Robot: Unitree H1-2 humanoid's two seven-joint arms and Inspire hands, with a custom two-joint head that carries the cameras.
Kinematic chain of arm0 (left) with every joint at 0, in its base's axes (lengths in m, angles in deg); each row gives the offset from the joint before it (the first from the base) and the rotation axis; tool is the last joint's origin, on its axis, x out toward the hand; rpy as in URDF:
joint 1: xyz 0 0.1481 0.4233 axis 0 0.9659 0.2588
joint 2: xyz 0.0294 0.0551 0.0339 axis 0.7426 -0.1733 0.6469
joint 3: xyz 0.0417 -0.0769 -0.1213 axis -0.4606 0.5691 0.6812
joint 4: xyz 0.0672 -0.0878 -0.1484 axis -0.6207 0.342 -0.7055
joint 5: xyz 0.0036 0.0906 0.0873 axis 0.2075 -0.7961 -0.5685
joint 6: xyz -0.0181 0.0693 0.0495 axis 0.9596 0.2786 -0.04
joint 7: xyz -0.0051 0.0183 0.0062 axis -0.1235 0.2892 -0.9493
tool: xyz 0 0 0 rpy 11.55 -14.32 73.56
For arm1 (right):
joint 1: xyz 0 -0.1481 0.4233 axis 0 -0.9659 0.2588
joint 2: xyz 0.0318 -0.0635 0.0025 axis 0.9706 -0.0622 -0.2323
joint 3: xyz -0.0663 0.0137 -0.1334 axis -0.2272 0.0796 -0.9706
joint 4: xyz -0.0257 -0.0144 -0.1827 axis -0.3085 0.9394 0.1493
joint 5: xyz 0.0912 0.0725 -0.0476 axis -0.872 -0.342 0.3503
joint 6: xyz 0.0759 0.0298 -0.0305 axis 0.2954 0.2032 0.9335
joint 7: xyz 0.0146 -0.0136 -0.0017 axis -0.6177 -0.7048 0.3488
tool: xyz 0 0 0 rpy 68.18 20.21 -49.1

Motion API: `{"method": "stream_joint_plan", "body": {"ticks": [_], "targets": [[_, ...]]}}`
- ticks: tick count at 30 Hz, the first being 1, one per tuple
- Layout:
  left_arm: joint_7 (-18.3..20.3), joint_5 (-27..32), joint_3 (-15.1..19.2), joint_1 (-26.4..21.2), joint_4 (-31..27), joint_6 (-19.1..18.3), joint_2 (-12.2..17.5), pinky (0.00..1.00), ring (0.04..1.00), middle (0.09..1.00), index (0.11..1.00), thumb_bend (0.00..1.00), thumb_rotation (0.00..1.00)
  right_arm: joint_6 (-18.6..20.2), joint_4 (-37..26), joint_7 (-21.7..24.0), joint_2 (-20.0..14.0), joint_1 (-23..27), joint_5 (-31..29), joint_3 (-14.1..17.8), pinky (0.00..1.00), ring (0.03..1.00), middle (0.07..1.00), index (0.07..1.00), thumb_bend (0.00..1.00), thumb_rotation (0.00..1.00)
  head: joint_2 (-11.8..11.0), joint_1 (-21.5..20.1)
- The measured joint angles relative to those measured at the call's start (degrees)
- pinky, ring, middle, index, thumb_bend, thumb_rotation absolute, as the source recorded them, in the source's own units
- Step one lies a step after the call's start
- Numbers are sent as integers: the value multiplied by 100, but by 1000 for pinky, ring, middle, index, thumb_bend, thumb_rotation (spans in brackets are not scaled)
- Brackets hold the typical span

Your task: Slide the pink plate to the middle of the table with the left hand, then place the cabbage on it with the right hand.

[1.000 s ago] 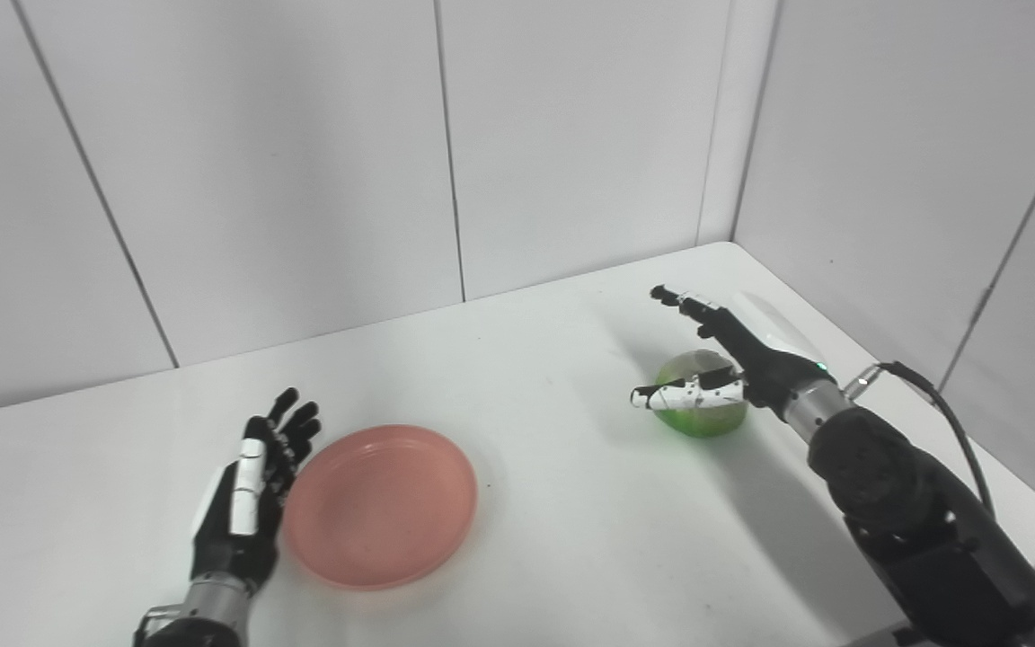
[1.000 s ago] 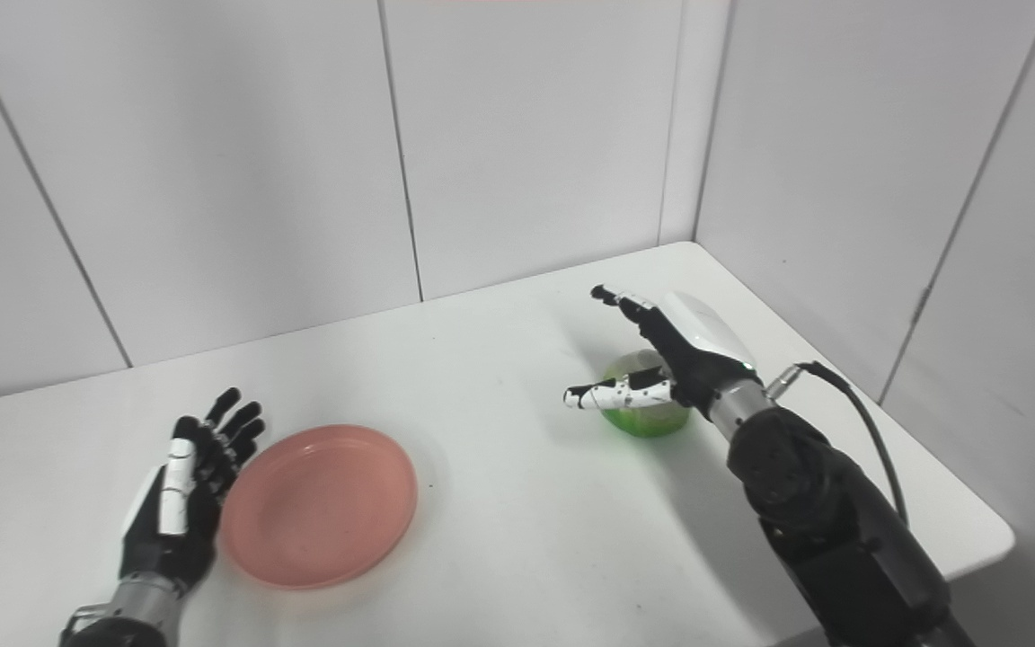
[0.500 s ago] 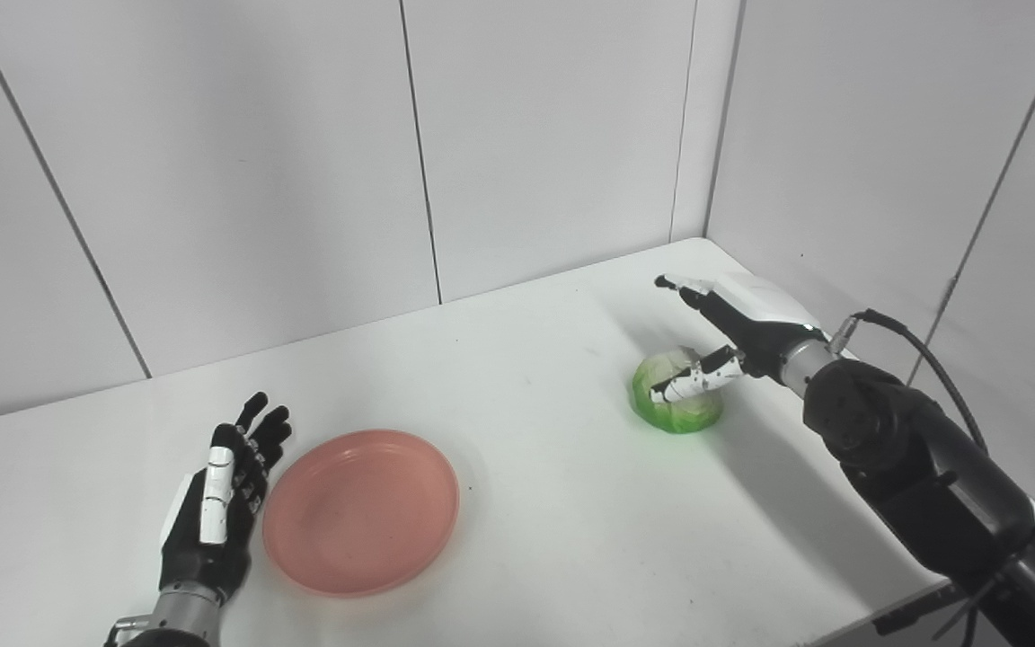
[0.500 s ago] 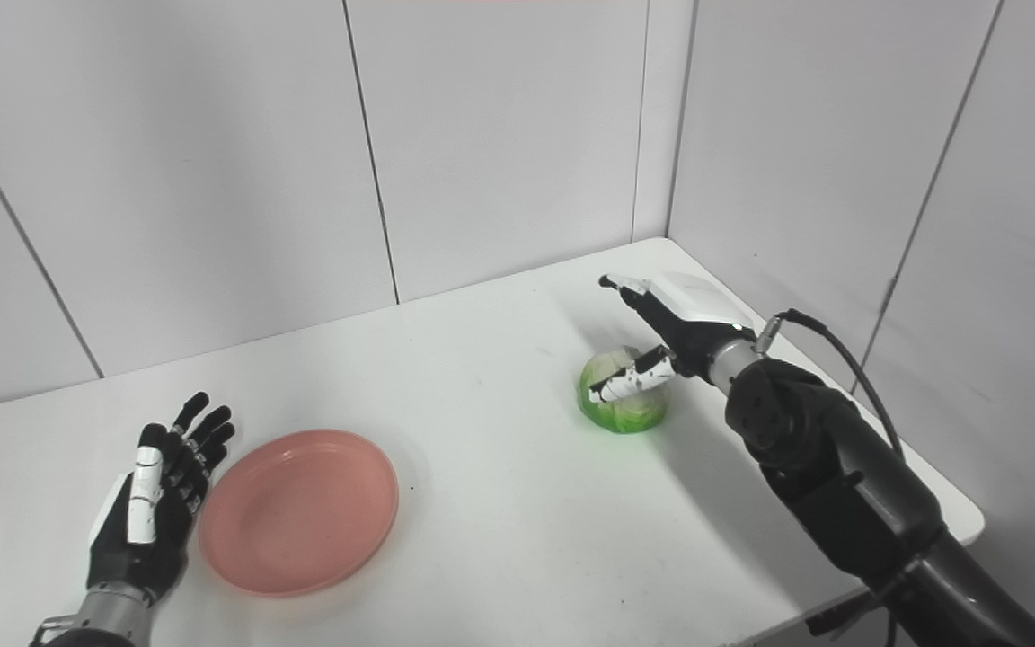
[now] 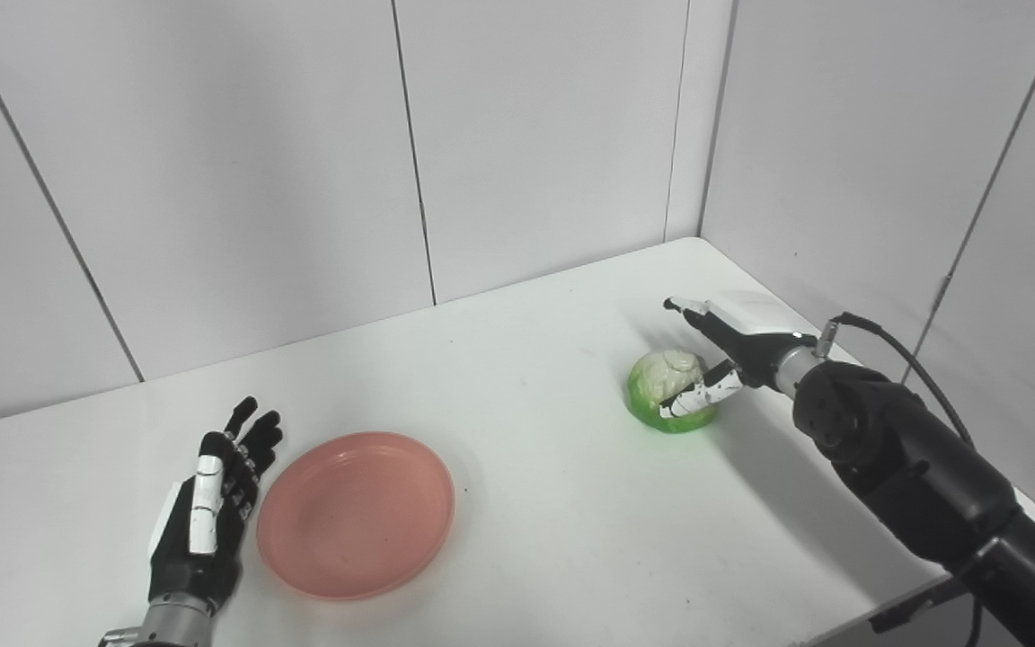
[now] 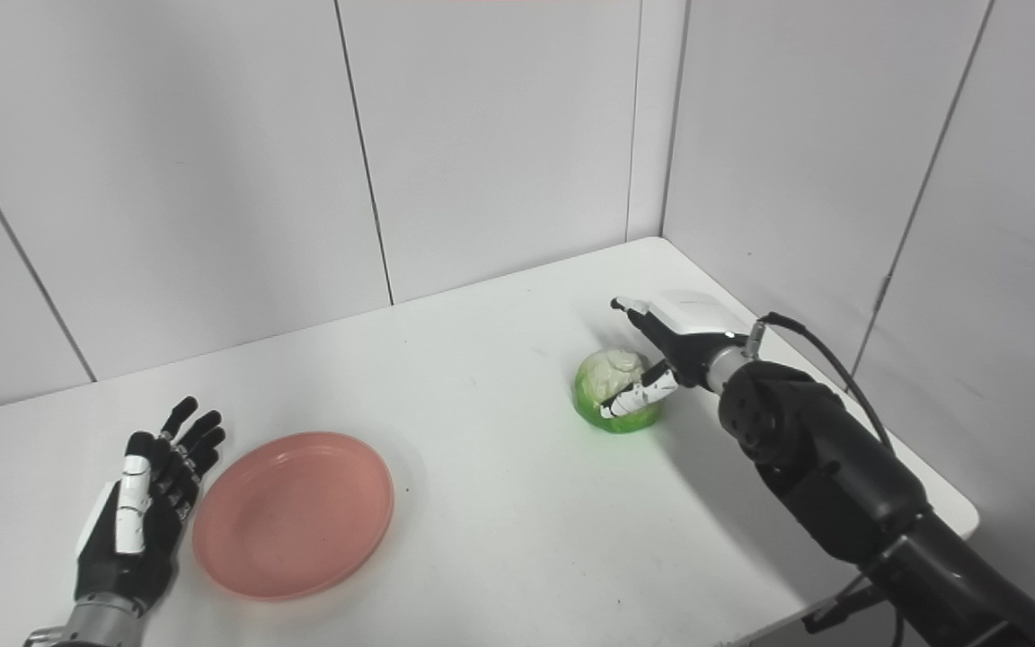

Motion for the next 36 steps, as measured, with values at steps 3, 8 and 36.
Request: {"method": "stream_joint_plan", "body": {"ticks": [3, 8, 36], "targets": [[0, 0, -1, 3, -9, -14, -2, 988, 932, 914, 928, 755, 1000, 0, 16, 0, 111, 5, -54, -5, 993, 968, 955, 945, 1000, 401, 18, 17], [0, 0, 2, 13, -22, -58, -3, 967, 929, 914, 930, 755, 1000, -1, 217, -85, 253, 65, -176, 23, 883, 959, 966, 945, 1000, 384, 26, 18], [0, -10, 4, 76, -132, -99, -21, 958, 921, 907, 918, 755, 1000, -457, 717, -1512, 837, -48, -434, 193, 430, 454, 500, 487, 520, 0, 53, 193]]}}
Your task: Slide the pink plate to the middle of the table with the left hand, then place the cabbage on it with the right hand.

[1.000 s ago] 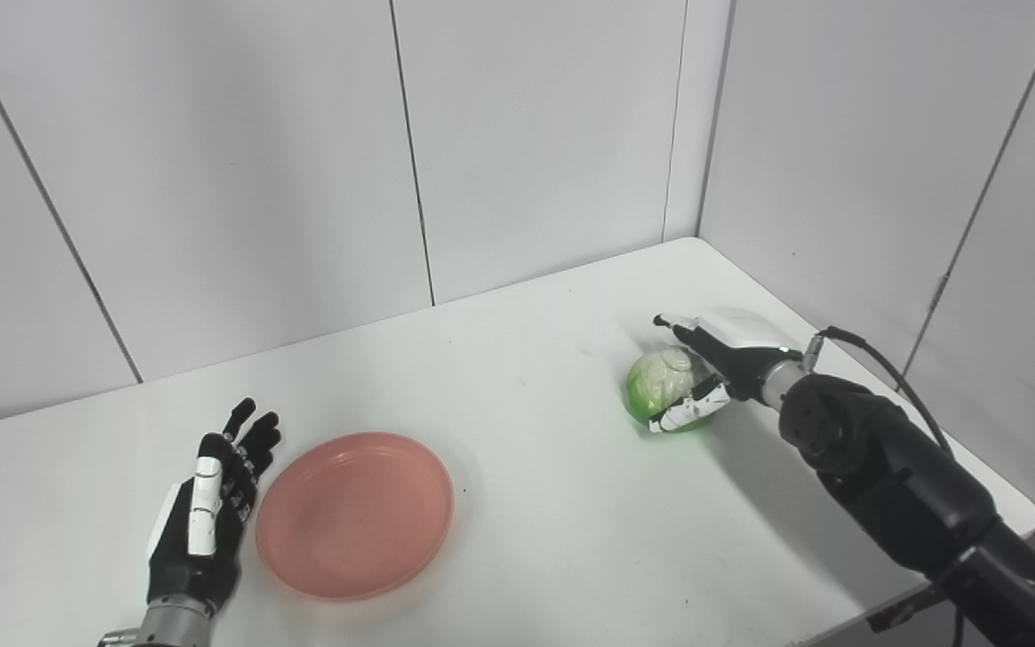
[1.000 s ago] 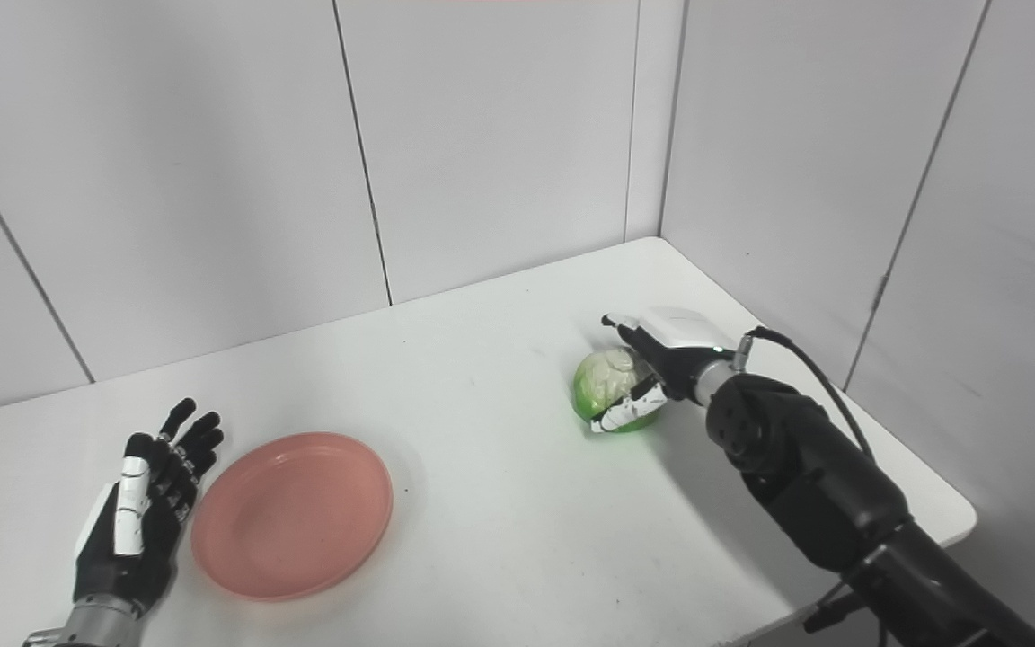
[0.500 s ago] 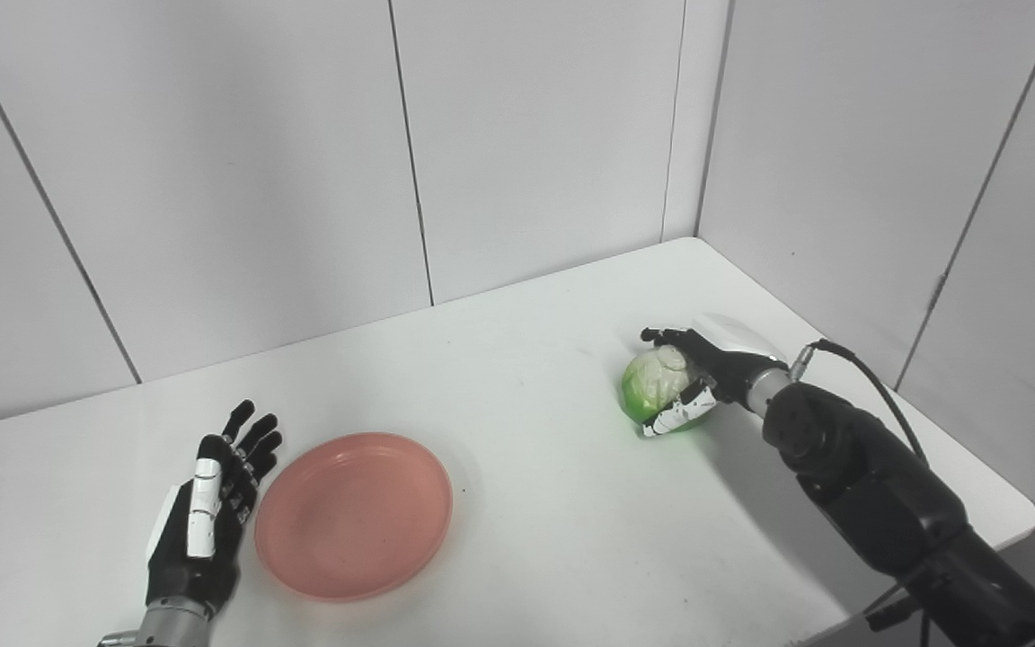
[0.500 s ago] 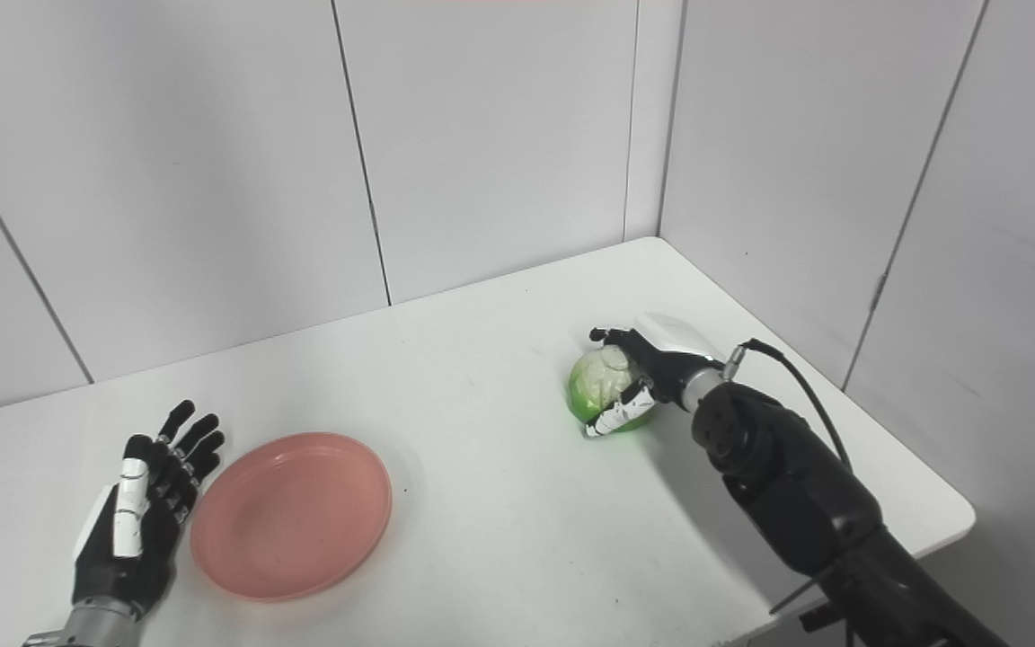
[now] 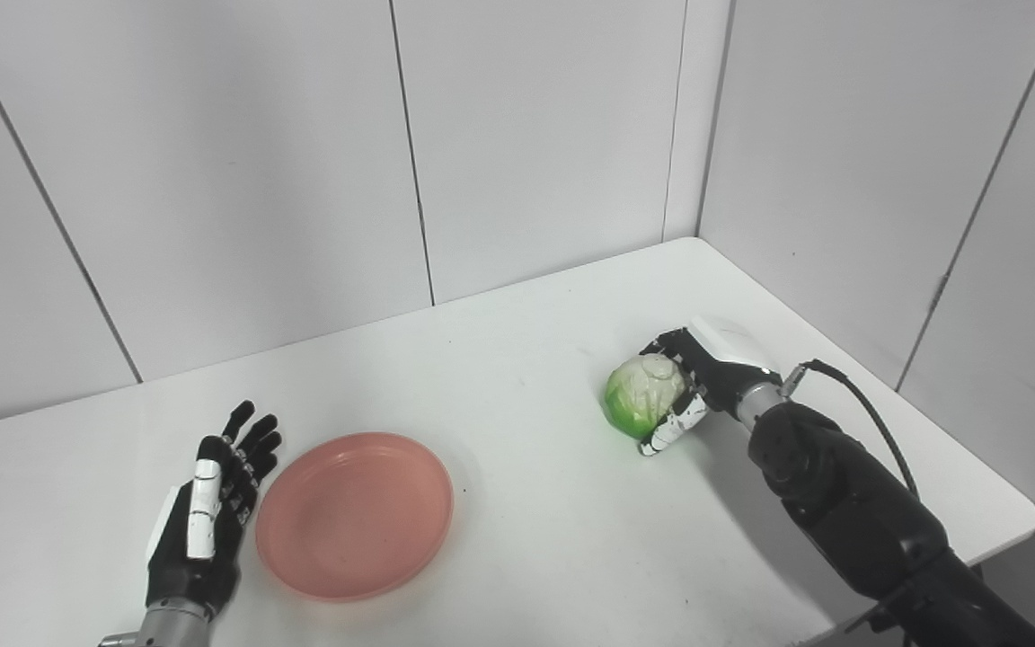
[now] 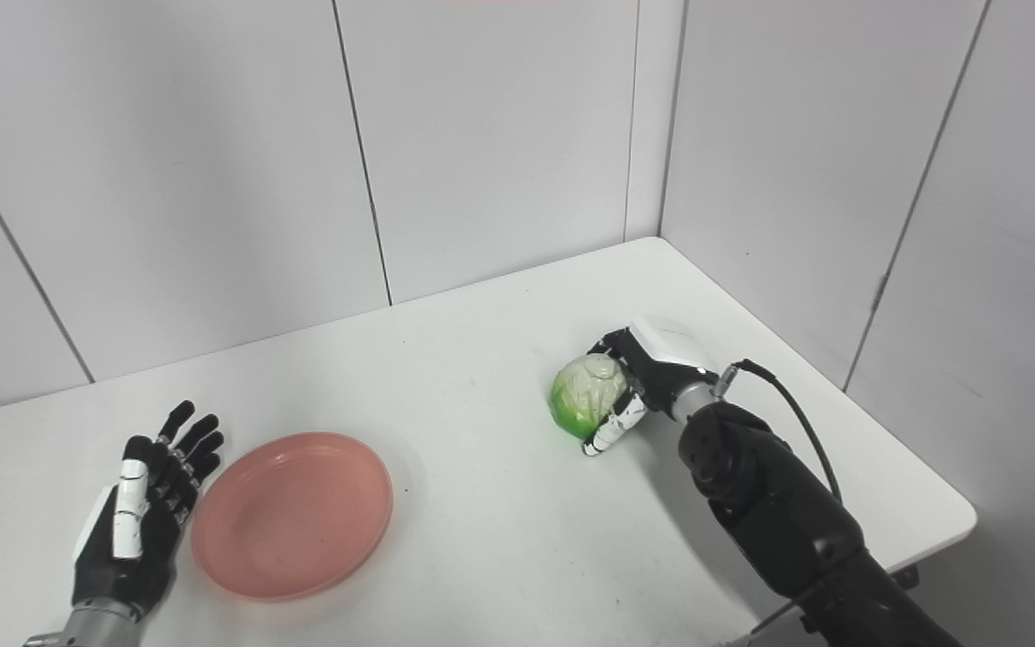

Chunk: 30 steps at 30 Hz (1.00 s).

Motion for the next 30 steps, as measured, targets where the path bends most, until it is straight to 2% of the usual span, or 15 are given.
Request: {"method": "stream_joint_plan", "body": {"ticks": [4, 5, 6, 8, 11, 13, 15, 16, 17, 22, 30], "targets": [[-4, -3, -5, 59, -109, -70, -22, 946, 922, 906, 917, 753, 1000, -49, -115, -107, 32, -98, -51, 124, 422, 439, 496, 507, 520, 0, 35, 298], [-5, -3, -4, 71, -121, -79, -25, 946, 922, 906, 917, 752, 1000, -77, -230, -120, 55, -123, -89, 151, 421, 438, 495, 509, 520, 0, 35, 299], [-13, -3, -5, 84, -152, -105, -34, 946, 922, 904, 914, 752, 1000, -116, -391, -138, 102, -149, -130, 182, 419, 434, 493, 516, 519, 0, 61, 543], [-75, -7, -1, 162, -284, -165, -61, 946, 922, 902, 913, 755, 1000, -123, -862, -157, 214, -170, -129, 182, 425, 432, 492, 521, 518, 0, 62, 545], [-178, -17, -32, 246, -438, -306, -194, 956, 928, 905, 917, 754, 1000, -237, -1319, -157, 403, -118, -185, 162, 406, 424, 490, 526, 517, 0, 140, 1123], [-212, -36, -102, 299, -535, -361, -274, 947, 922, 904, 915, 753, 1000, -355, -1425, -137, 514, -79, -256, 149, 405, 425, 488, 526, 518, 0, 150, 1240], [-332, -143, -163, 377, -655, -423, -343, 951, 915, 901, 911, 761, 1000, -357, -1513, -57, 604, -55, -275, 101, 401, 428, 489, 522, 518, 0, 220, 1712], [-382, -173, -183, 415, -723, -457, -369, 959, 917, 903, 912, 760, 1000, -359, -1569, -48, 662, -55, -282, 77, 406, 432, 492, 516, 518, 0, 220, 1714], [-418, -226, -206, 429, -751, -493, -380, 963, 920, 905, 914, 757, 1000, -362, -1610, -39, 726, -52, -297, 54, 419, 440, 497, 504, 519, 0, 220, 1714], [-632, -403, -330, 498, -855, -510, -469, 965, 930, 912, 921, 767, 1000, -483, -1630, 158, 1054, 8, -442, -194, 405, 430, 494, 514, 519, 0, 325, 2592], [-842, -633, -418, 530, -883, -499, -624, 951, 934, 917, 925, 744, 1000, -962, -1259, 200, 1330, 413, -450, -541, 404, 431, 495, 512, 519, 0, 361, 2874]]}}
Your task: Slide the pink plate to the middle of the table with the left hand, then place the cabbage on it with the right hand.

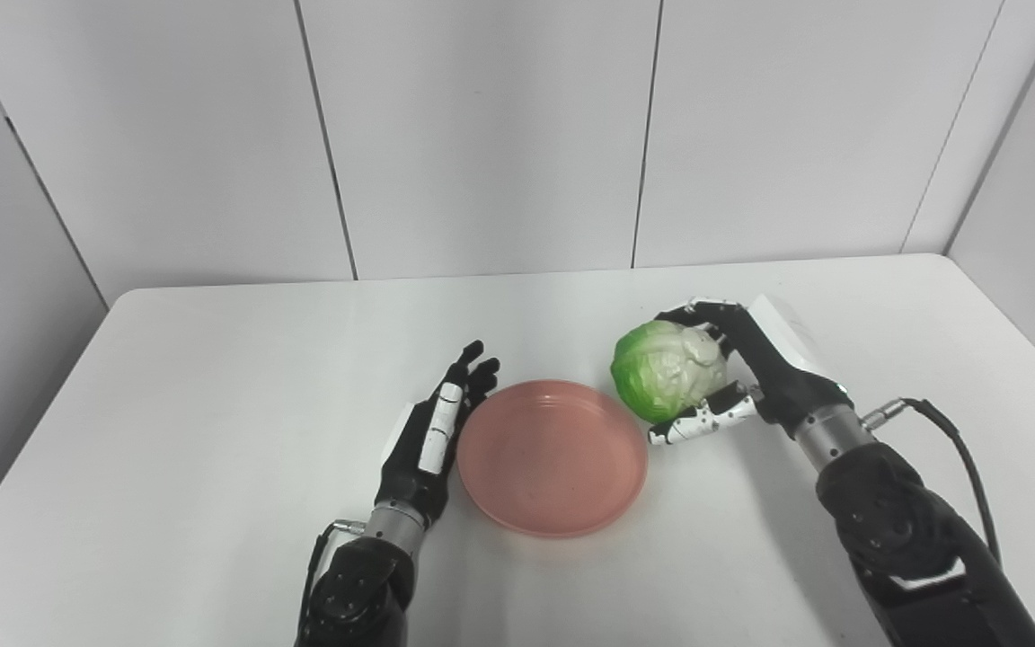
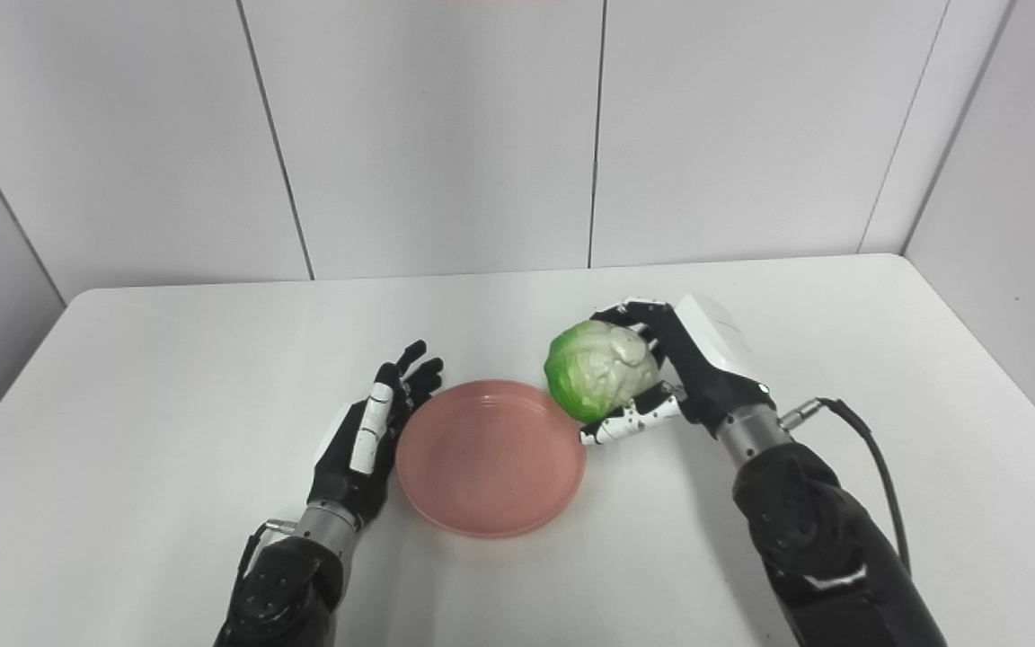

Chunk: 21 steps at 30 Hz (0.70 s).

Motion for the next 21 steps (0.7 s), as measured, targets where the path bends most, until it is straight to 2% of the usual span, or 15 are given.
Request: {"method": "stream_joint_plan", "body": {"ticks": [6, 10, 21], "targets": [[-131, -26, 32, -14, 34, 73, -58, 939, 926, 913, 923, 758, 1000, -175, 361, 21, 288, 188, 2, -217, 395, 428, 490, 518, 518, 0, -9, 168], [-233, -88, 31, -43, 126, 227, -88, 942, 927, 916, 926, 766, 1000, -290, 557, 67, 352, 263, 15, -317, 425, 441, 520, 476, 518, 0, -18, 185], [-296, -125, 74, -140, 284, 348, -145, 949, 931, 922, 933, 738, 1000, -408, 1152, 156, 439, 471, 318, -659, 353, 398, 471, 544, 514, 0, -53, 27]]}}
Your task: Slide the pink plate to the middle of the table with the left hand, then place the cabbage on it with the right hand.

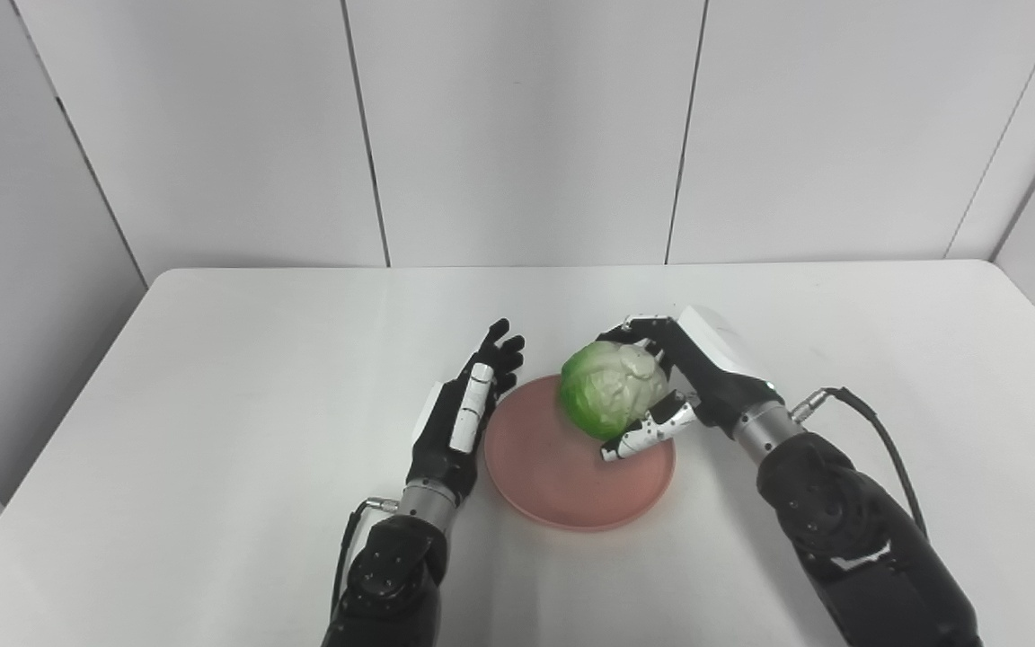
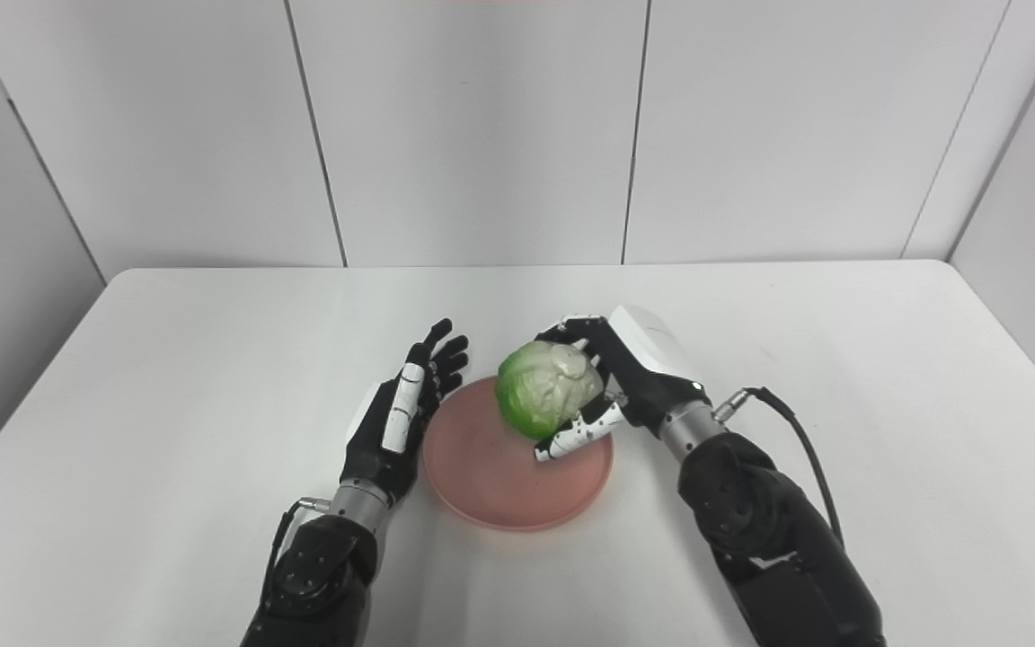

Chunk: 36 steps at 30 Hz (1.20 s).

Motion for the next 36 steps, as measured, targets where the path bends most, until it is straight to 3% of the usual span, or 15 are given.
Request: {"method": "stream_joint_plan", "body": {"ticks": [11, 13, 16, 18, 22, 24, 30, 36], "targets": [[60, 47, 0, 1, -38, -4, 0, 966, 939, 924, 932, 755, 1000, -336, 584, -123, 27, 4, 226, -175, 368, 395, 480, 550, 514, 0, 26, -114], [61, 50, 2, 1, -42, -5, 0, 955, 936, 924, 931, 748, 1000, -445, 604, -117, 8, 4, 235, -230, 393, 453, 471, 538, 520, 5, 35, -123], [65, 63, 6, 1, -43, -5, -1, 945, 934, 924, 932, 739, 1000, -686, 632, -83, -65, 4, 253, -353, 523, 610, 663, 729, 688, 310, 53, -140], [67, 63, 6, 1, -44, -5, -1, 933, 931, 922, 931, 731, 1000, -871, 617, -56, -140, 4, 292, -418, 642, 730, 769, 811, 737, 471, 61, -158], [74, 104, 15, 1, -40, -5, 0, 936, 931, 922, 933, 719, 1000, -931, 524, 113, -286, -33, 306, -471, 884, 935, 941, 928, 783, 675, 53, -176], [83, 105, 12, 1, -42, -8, 0, 945, 934, 920, 932, 731, 1000, -1075, 471, 140, -340, -69, 218, -457, 970, 988, 988, 959, 794, 751, 53, -184], [86, 104, 9, -6, -23, -20, 2, 934, 928, 915, 928, 722, 1000, -1316, 116, 143, -412, -181, 172, -406, 1000, 1000, 1000, 970, 800, 829, 44, -202], [86, 103, 2, -7, -18, -20, 3, 959, 936, 923, 932, 738, 1000, -1436, -138, 86, -424, -182, 283, -301, 1000, 1000, 1000, 973, 775, 829, 18, -202]]}}
